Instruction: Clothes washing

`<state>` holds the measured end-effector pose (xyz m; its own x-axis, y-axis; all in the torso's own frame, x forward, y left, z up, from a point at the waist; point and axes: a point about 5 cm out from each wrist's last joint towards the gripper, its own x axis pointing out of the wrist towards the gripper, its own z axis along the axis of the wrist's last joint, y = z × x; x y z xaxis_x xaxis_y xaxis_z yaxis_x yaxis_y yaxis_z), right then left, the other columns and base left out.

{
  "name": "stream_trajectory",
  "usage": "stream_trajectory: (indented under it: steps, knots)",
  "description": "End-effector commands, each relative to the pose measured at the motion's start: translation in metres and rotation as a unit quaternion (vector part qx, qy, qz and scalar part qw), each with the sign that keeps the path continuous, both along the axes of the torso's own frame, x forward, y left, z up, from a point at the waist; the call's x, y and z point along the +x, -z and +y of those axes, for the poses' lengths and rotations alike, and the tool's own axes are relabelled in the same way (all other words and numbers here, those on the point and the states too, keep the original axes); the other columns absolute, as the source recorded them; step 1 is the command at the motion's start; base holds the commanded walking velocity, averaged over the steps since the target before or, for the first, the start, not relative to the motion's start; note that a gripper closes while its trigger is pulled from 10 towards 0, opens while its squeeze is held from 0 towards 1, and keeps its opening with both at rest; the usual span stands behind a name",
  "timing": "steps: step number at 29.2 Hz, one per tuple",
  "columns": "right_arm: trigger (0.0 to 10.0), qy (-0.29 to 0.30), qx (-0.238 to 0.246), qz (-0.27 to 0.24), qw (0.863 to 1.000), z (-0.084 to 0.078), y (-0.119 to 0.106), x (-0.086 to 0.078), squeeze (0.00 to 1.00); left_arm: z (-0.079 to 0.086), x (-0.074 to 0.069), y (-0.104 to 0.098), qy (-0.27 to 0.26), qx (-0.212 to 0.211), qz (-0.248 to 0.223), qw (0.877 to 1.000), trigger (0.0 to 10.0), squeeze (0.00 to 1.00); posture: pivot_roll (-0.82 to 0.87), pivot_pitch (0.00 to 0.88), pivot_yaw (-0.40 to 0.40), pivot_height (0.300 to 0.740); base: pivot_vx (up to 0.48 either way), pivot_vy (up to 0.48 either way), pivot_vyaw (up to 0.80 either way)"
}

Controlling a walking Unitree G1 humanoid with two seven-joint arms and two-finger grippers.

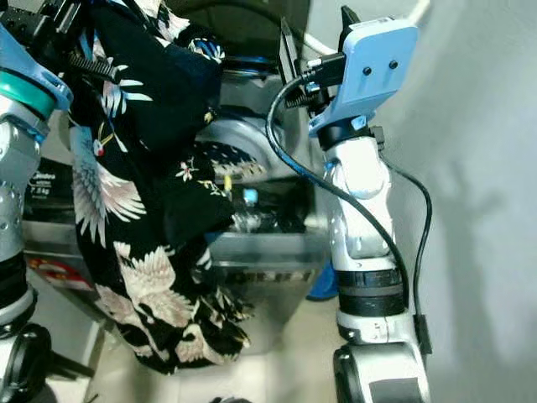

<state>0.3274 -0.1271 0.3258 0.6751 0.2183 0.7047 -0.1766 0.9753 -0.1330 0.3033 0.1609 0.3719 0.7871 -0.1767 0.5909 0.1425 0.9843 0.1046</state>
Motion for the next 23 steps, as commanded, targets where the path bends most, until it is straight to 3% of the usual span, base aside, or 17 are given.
stream_trajectory:
  steps: [1, 20, 23]
  knots:
    - [10.0, 0.006, 0.004, 0.004, 1.000, -0.0048, 0.0015, 0.0004, 0.00, -0.0041, -0.0005, -0.0016, 0.008, 0.004, -0.005, 1.000, 10.0, 0.00, 0.05, 0.044, 0.025, 0.740, 0.000, 0.000, 0.00]
    - [10.0, 0.008, 0.004, 0.005, 1.000, -0.0062, 0.0018, 0.0008, 0.00, -0.0080, -0.0004, -0.0002, 0.024, 0.010, -0.005, 1.000, 10.0, 0.00, 0.06, 0.045, 0.026, 0.740, 0.000, 0.000, 0.00]
    - [10.0, 0.005, 0.004, 0.003, 1.000, -0.0058, 0.0010, 0.0001, 0.00, -0.0086, -0.0025, -0.0059, 0.018, 0.037, -0.033, 0.999, 10.0, 0.00, 0.06, 0.047, 0.024, 0.740, 0.000, 0.000, 0.00]
